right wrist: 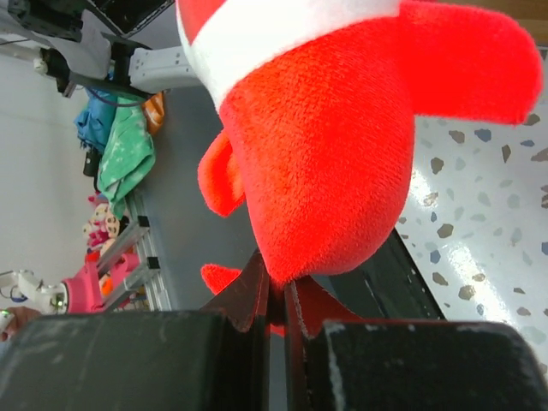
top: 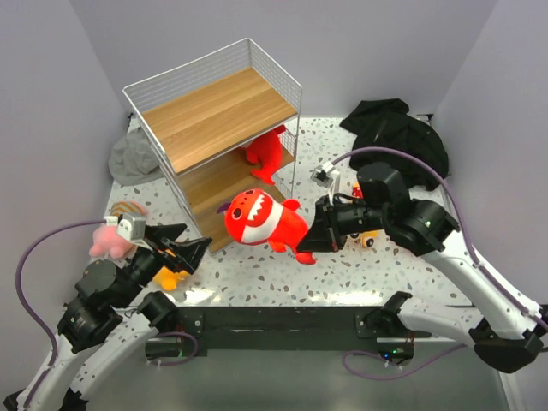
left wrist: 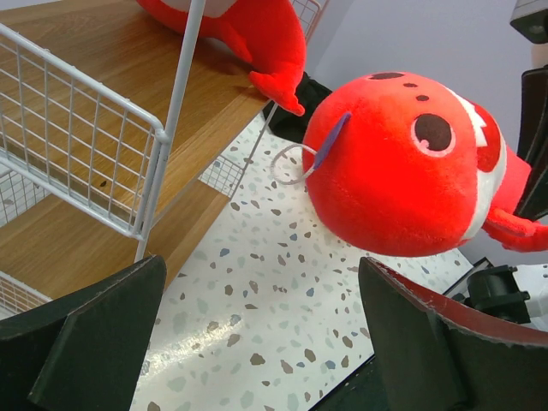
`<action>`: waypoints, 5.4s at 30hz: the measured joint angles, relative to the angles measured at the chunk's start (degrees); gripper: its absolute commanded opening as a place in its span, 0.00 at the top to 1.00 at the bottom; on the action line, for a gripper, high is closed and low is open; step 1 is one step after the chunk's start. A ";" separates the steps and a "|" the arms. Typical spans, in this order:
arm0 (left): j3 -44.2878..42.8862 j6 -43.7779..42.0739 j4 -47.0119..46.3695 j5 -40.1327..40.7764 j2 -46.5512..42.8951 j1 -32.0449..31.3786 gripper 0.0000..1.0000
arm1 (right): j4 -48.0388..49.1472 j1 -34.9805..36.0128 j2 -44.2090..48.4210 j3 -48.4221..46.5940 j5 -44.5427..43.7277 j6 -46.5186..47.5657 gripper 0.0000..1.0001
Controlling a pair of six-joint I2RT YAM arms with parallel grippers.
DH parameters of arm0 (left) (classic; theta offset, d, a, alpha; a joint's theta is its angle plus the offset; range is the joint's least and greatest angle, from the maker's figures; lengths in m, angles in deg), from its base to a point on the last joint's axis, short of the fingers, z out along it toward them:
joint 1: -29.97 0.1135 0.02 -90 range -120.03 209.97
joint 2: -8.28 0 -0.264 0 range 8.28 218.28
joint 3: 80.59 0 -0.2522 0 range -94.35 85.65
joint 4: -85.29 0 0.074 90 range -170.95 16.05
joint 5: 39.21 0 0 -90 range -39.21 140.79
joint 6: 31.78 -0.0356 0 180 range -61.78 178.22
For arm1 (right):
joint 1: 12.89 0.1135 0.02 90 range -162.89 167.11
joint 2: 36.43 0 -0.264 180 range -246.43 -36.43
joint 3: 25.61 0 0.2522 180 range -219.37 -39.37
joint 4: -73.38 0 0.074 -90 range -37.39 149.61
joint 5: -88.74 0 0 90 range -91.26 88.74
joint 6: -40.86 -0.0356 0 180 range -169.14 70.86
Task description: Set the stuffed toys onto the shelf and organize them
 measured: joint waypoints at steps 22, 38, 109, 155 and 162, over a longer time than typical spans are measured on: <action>0.00 0.00 0.00 0.00 -1.40 0.00 0.00 | 15.41 3.08 -9.84 -4.57 -8.26 -6.25 1.00; 0.02 0.00 0.00 -0.04 -1.79 0.00 0.00 | 27.26 7.72 -16.24 -4.92 -17.44 -12.74 1.00; 0.04 0.00 0.00 -0.04 -1.79 0.00 0.00 | 38.05 16.00 -29.42 -9.20 -41.62 -17.68 0.36; 0.04 0.00 0.00 -0.02 -2.60 0.00 0.00 | -4.68 -21.40 -20.35 6.49 -68.50 -40.26 0.31; 0.04 0.02 0.02 -0.02 -2.60 0.00 0.00 | -12.70 -27.32 -33.66 -8.55 -64.89 -53.42 0.32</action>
